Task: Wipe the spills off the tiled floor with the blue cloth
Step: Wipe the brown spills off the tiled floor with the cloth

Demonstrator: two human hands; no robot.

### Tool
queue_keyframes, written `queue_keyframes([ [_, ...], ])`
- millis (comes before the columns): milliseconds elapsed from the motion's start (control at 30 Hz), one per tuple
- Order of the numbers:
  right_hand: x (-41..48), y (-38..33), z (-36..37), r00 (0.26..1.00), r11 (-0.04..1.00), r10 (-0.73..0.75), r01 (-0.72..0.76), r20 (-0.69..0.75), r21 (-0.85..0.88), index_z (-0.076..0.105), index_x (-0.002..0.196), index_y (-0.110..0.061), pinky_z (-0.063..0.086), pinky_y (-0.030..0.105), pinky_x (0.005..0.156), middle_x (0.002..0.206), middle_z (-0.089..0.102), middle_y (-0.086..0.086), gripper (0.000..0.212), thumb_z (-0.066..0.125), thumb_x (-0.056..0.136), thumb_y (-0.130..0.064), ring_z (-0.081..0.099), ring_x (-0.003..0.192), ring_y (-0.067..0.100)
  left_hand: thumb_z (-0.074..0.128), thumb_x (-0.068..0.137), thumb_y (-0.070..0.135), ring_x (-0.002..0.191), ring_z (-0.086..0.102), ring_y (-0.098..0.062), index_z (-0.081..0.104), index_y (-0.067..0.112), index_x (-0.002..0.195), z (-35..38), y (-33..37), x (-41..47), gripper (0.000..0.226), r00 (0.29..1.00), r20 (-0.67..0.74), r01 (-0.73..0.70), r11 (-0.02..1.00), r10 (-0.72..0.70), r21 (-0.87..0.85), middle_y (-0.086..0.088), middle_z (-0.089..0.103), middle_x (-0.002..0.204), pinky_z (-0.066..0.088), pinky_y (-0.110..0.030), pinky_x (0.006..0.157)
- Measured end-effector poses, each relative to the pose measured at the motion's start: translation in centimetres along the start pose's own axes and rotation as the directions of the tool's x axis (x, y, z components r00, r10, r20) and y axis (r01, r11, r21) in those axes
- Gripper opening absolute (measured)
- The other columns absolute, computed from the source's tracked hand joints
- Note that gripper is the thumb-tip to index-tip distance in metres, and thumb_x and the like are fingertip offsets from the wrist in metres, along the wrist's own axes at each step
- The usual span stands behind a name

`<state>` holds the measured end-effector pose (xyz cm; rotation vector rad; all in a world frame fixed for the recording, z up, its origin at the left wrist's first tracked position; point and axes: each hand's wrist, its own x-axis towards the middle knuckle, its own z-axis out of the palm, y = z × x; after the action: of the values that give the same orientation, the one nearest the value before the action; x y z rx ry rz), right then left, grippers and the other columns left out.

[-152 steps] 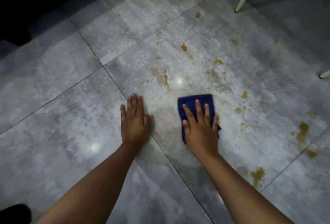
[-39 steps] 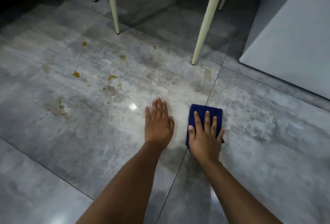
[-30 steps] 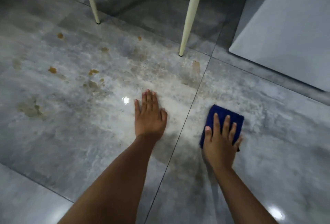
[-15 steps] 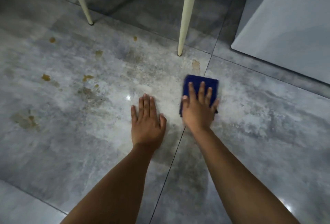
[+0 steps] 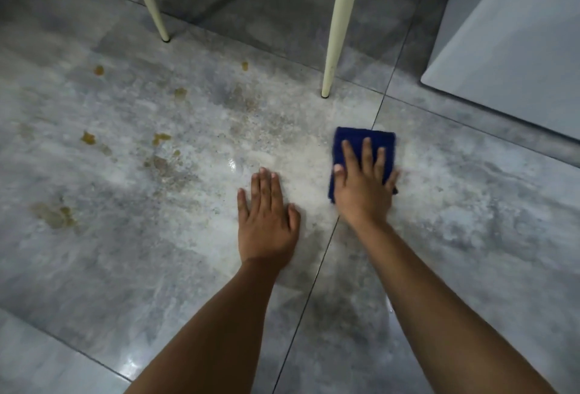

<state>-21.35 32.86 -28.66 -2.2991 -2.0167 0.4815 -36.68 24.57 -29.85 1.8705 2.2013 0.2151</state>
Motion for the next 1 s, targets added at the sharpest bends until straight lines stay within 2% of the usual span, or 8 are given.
queue_keyframes([
  [167,6.6,-1.2,-1.1,0.990,0.990,-0.139,0.140,0.025,-0.017,0.010,0.150,-0.039,-0.006,0.056,0.116,0.161,-0.001,-0.002,0.051,0.016,0.100,-0.049,-0.007,0.147,0.025,0.014,0.095,0.042,0.146,-0.015,-0.016,0.001,0.010,0.152,0.0,0.1,0.0,0.067,1.000,0.007,-0.010,1.000,0.010,-0.008,-0.007,-0.006,0.160,-0.010,-0.042,0.118],
  [300,9.5,4.2,-2.7,0.998,0.998,0.057,-0.056,-0.041,0.030,0.012,0.151,-0.037,-0.001,0.058,0.115,0.162,0.000,0.000,0.052,0.016,0.100,-0.048,-0.004,0.147,0.027,0.014,0.095,0.042,0.145,-0.017,-0.015,-0.001,0.010,0.152,0.2,0.0,0.2,0.068,1.000,0.021,-0.011,1.000,0.011,0.007,-0.006,-0.008,0.160,-0.011,-0.042,0.118],
  [467,-0.4,6.9,-1.4,0.951,0.953,0.300,-0.295,-0.075,0.076,0.008,0.152,-0.036,-0.001,0.057,0.116,0.162,-0.003,0.001,0.054,0.016,0.101,-0.048,-0.005,0.147,0.027,0.014,0.095,0.043,0.145,-0.017,-0.015,-0.001,0.011,0.152,0.4,-0.2,0.2,0.067,1.000,0.022,-0.006,1.000,0.006,-0.001,-0.006,-0.008,0.160,-0.011,-0.042,0.118],
  [567,-4.7,3.3,0.4,0.979,0.980,0.198,-0.199,-0.043,-0.019,0.000,0.152,-0.037,-0.006,0.055,0.114,0.161,-0.009,0.001,0.055,0.012,0.100,-0.049,-0.011,0.147,0.026,0.011,0.093,0.043,0.146,-0.014,-0.017,0.000,0.010,0.152,0.5,-0.2,0.2,0.069,1.000,0.026,-0.001,1.000,0.001,0.015,-0.008,-0.006,0.160,-0.008,-0.043,0.118],
  [667,-2.2,2.1,0.4,1.000,0.998,0.027,-0.026,0.007,-0.053,0.001,0.151,-0.039,-0.009,0.053,0.115,0.161,-0.009,-0.003,0.054,0.013,0.100,-0.051,-0.013,0.146,0.024,0.009,0.093,0.043,0.146,-0.013,-0.018,-0.001,0.010,0.152,0.5,-0.2,0.1,0.069,1.000,0.031,-0.004,0.999,0.003,0.040,-0.008,-0.007,0.160,-0.007,-0.044,0.118],
  [734,0.0,4.1,-0.4,1.000,0.999,0.010,-0.010,-0.002,-0.051,0.002,0.151,-0.040,-0.007,0.053,0.117,0.161,-0.008,-0.004,0.054,0.012,0.099,-0.053,-0.012,0.147,0.022,0.008,0.093,0.043,0.146,-0.014,-0.017,-0.003,0.011,0.152,0.6,-0.3,0.2,0.068,0.999,0.034,-0.003,0.999,0.001,0.044,-0.007,-0.008,0.160,-0.007,-0.044,0.118],
  [900,-4.9,11.7,-1.3,0.925,0.928,0.373,-0.370,-0.078,0.050,0.002,0.152,-0.038,0.000,0.055,0.116,0.162,-0.005,-0.001,0.055,0.015,0.100,-0.051,-0.007,0.147,0.024,0.009,0.091,0.044,0.146,-0.013,-0.015,-0.002,0.012,0.152,0.6,-0.4,0.1,0.070,1.000,0.027,-0.011,1.000,0.011,0.022,-0.007,-0.007,0.160,-0.008,-0.042,0.119],
  [1001,-11.6,10.7,0.4,0.888,0.893,0.449,-0.442,-0.102,0.083,0.009,0.152,-0.036,0.005,0.059,0.115,0.162,0.003,0.003,0.054,0.021,0.100,-0.048,0.002,0.147,0.029,0.012,0.092,0.043,0.147,-0.007,-0.017,0.003,0.009,0.153,0.5,-0.4,0.3,0.070,1.000,0.002,-0.011,1.000,0.011,0.013,-0.009,-0.001,0.161,-0.006,-0.043,0.119],
])
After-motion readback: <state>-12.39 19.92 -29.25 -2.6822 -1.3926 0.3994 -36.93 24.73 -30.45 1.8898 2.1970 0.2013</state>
